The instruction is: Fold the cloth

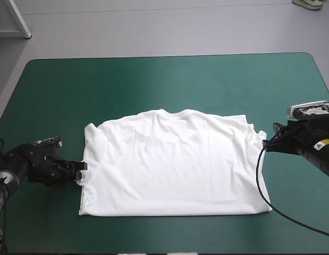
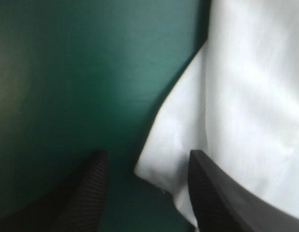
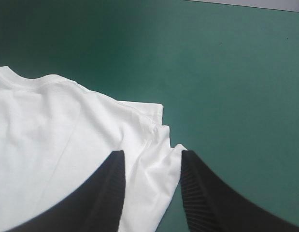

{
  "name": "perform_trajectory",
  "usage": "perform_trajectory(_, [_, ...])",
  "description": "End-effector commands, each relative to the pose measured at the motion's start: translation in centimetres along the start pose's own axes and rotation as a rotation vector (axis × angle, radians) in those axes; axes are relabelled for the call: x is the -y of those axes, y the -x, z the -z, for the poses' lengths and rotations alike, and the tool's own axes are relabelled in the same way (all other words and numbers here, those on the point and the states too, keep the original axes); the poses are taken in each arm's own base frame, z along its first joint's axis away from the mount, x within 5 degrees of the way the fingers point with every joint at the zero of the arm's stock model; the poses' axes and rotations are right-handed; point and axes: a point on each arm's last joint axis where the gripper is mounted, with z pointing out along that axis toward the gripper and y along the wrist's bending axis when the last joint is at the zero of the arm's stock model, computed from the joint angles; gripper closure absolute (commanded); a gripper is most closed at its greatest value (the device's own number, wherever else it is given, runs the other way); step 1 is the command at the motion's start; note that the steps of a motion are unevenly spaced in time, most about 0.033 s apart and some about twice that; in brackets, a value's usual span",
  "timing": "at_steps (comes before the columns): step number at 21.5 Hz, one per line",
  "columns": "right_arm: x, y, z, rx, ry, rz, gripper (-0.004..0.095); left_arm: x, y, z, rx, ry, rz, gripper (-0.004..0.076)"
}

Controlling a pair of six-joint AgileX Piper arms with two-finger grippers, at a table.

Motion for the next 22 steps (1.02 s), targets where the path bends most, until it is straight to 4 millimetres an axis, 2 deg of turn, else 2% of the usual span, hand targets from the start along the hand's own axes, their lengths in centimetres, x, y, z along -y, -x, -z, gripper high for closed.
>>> perform_trajectory(1, [0.0,1.6,1.0,0.108,-0.014,-0.003,0.0548,0.4,0.9,0.7,0.073,-0.026,0.005,0.0346])
perform_trajectory(4, [0.0,1.6,1.0,0.109,-0.01,0.001,0.0557,0.4,1.1,0.4,0.074,-0.025,0.008,0.0358])
perform_trajectory(6, [-0.1,1.6,1.0,0.111,-0.004,-0.004,0.056,0.4,1.2,0.4,0.085,-0.023,0.005,0.0512])
perform_trajectory(7, [-0.1,1.6,1.0,0.112,-0.003,-0.006,0.0563,0.3,1.3,0.4,0.093,-0.02,-0.013,0.0689])
perform_trajectory(11, [-0.1,1.6,1.0,0.112,-0.002,-0.005,0.0564,0.8,1.4,0.9,0.129,-0.064,-0.024,0.0703])
perform_trajectory(18, [-0.1,1.6,0.9,0.111,-0.002,-0.002,0.0564,2.7,2.1,6.2,0.343,-0.139,-0.075,0.0705])
perform_trajectory(22, [-0.1,1.6,0.9,0.111,-0.001,-0.003,0.0564,3.4,2.1,7.3,0.345,-0.184,-0.113,0.0705])
